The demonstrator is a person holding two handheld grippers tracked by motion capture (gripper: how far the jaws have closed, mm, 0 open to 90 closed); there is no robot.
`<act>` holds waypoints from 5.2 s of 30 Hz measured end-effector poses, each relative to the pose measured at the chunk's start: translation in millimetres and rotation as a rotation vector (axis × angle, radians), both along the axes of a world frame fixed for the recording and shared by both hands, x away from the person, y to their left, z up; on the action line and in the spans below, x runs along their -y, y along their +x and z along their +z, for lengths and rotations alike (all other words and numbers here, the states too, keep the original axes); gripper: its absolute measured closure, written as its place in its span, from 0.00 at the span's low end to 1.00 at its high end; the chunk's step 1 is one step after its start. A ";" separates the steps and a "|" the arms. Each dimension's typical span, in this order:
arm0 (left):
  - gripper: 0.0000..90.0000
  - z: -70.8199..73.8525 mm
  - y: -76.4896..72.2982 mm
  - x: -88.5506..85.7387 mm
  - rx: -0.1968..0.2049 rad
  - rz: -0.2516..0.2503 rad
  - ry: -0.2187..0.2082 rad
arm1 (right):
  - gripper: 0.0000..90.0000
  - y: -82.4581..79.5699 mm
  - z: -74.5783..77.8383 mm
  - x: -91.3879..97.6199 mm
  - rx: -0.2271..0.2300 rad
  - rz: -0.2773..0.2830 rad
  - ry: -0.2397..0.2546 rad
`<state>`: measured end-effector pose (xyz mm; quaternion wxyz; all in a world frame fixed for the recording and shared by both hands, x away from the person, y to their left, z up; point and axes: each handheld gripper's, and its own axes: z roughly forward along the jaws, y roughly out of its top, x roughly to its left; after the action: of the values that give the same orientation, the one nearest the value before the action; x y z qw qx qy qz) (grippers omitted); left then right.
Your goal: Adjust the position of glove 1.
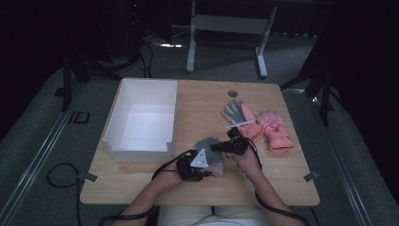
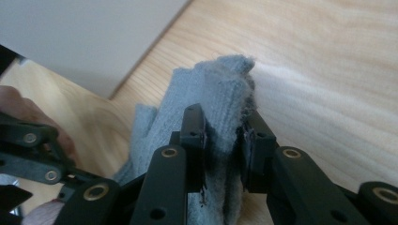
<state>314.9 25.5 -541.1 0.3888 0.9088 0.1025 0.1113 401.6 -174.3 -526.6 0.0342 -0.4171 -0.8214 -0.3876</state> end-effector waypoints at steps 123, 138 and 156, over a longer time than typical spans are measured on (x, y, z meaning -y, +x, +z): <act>0.61 63.1 106.1 -158.4 -0.007 -0.027 0.696 | 0.63 62.0 109.5 -174.1 0.205 0.066 0.032; 0.52 94.5 88.3 -169.6 -0.012 0.096 0.575 | 0.61 50.8 116.8 -144.3 0.216 0.057 0.052; 0.55 151.4 71.2 -126.5 -0.032 0.093 0.328 | 0.61 33.0 115.3 -85.6 0.252 0.049 0.002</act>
<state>386.1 152.0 -389.6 0.2278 0.9560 0.1314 0.1298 434.7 -88.7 -411.3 -0.0593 -0.3451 -0.8286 -0.4369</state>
